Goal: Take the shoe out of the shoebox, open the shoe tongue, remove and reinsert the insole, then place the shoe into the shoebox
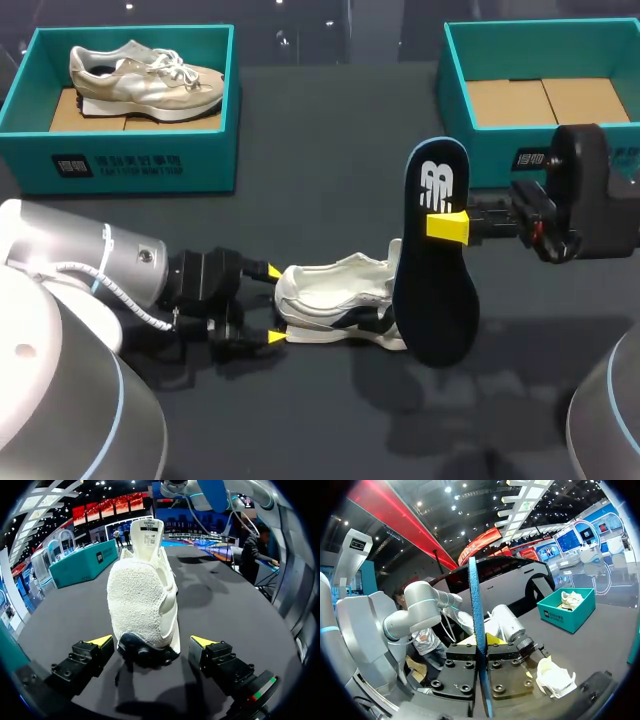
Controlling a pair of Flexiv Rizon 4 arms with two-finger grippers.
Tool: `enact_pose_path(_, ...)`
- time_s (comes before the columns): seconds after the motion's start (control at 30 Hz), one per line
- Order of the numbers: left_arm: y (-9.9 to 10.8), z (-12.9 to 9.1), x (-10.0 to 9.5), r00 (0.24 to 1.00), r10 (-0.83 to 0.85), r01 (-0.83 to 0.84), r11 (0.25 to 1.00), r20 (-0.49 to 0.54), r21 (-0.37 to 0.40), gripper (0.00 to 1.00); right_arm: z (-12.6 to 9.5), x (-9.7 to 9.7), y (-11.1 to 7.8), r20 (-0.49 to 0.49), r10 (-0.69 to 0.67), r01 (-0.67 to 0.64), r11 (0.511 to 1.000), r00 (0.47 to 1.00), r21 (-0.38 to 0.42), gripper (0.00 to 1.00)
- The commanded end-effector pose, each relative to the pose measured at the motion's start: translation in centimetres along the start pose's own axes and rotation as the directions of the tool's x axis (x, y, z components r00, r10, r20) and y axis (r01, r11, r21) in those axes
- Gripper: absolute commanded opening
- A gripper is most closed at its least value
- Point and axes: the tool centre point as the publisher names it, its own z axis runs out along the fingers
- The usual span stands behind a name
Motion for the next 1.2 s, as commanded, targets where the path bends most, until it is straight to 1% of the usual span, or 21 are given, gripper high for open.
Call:
enact_pose_path(0.03, -1.2, -0.4, -0.4, 1.0, -0.007, 0.004, 0.992, -0.025, -0.124, 1.0, 0.1, 0.2, -0.1, 0.005, 0.001, -0.001, 1.0, 1.0, 0.0, 0.0)
enact_pose_path(0.07, -1.4, -0.4, -0.6, 0.999, -0.019, 0.014, 0.986, -0.026, -0.168, 1.0, 0.1, 0.2, -0.1, 0.005, 0.001, -0.001, 1.0, 1.0, 0.0, 0.0)
enact_pose_path(0.1, -1.6, -0.6, -0.7, 0.999, -0.02, 0.014, 0.987, -0.037, -0.163, 1.0, 0.1, 0.2, -0.1, 0.005, 0.001, -0.001, 1.0, 1.0, 0.0, 0.0)
enact_pose_path(0.13, -1.7, -0.9, -0.9, 0.998, -0.045, 0.037, 0.977, -0.033, -0.21, 1.0, 0.1, 0.2, -0.1, 0.005, 0.001, -0.001, 1.0, 1.0, 0.0, 0.0)
enact_pose_path(0.17, -1.9, -0.9, -1.1, 0.995, -0.093, 0.082, 0.962, -0.032, -0.261, 1.0, 0.1, 0.2, -0.1, 0.005, 0.001, -0.001, 1.0, 1.0, 0.0, 0.0)
enact_pose_path(0.2, -2.0, -1.0, -1.5, 0.984, -0.167, 0.144, 0.948, -0.059, -0.285, 1.0, 0.1, 0.2, -0.1, 0.005, 0.001, -0.001, 1.0, 1.0, 0.0, 0.0)
enact_pose_path(0.23, -2.0, -1.1, -1.8, 0.974, -0.217, 0.184, 0.928, -0.069, -0.324, 1.0, 0.1, 0.2, -0.1, 0.005, 0.001, -0.001, 1.0, 1.0, 0.0, 0.0)
enact_pose_path(0.3, -2.2, -1.4, -1.9, 0.975, -0.219, 0.192, 0.897, -0.023, -0.398, 1.0, 0.1, 0.2, -0.1, 0.005, 0.001, -0.001, 1.0, 1.0, 0.0, 0.0)
enact_pose_path(0.73, -2.3, -1.6, -1.9, 0.976, -0.217, 0.187, 0.898, -0.031, -0.399, 1.0, 0.1, 0.2, -0.1, 0.005, 0.001, -0.001, 1.0, 1.0, 0.0, 0.0)
enact_pose_path(0.8, -2.6, -1.7, -1.9, 0.982, -0.19, 0.166, 0.886, -0.013, -0.434, 1.0, 0.1, 0.2, -0.1, 0.005, 0.001, -0.001, 1.0, 1.0, 0.0, 0.0)
enact_pose_path(0.93, -3.2, -1.9, -2.2, 0.984, -0.176, 0.13, 0.846, -0.041, -0.518, 1.0, 0.1, 0.2, -0.1, 0.005, 0.001, -0.001, 1.0, 1.0, 0.0, 0.0)
enact_pose_path(0.97, -3.3, -1.9, -2.3, 0.985, -0.17, 0.125, 0.828, -0.031, -0.546, 1.0, 0.1, 0.2, -0.1, 0.005, 0.001, -0.001, 1.0, 1.0, 0.0, 0.0)
enact_pose_path(1.03, -3.6, -2.0, -2.3, 0.986, -0.157, 0.101, 0.817, -0.049, -0.568, 1.0, 0.1, 0.2, -0.1, 0.005, 0.001, -0.001, 1.0, 1.0, 0.0, 0.0)
enact_pose_path(1.1, -4.1, -2.0, -2.3, 0.988, -0.148, 0.091, 0.792, -0.045, -0.603, 1.0, 0.1, 0.2, -0.1, 0.005, 0.001, -0.001, 1.0, 1.0, 0.0, 0.0)
enact_pose_path(1.2, -4.8, -2.2, -2.4, 0.985, -0.154, 0.068, 0.772, -0.082, -0.632, 1.0, 0.1, 0.2, -0.1, 0.005, 0.001, -0.001, 1.0, 1.0, 0.0, 0.0)
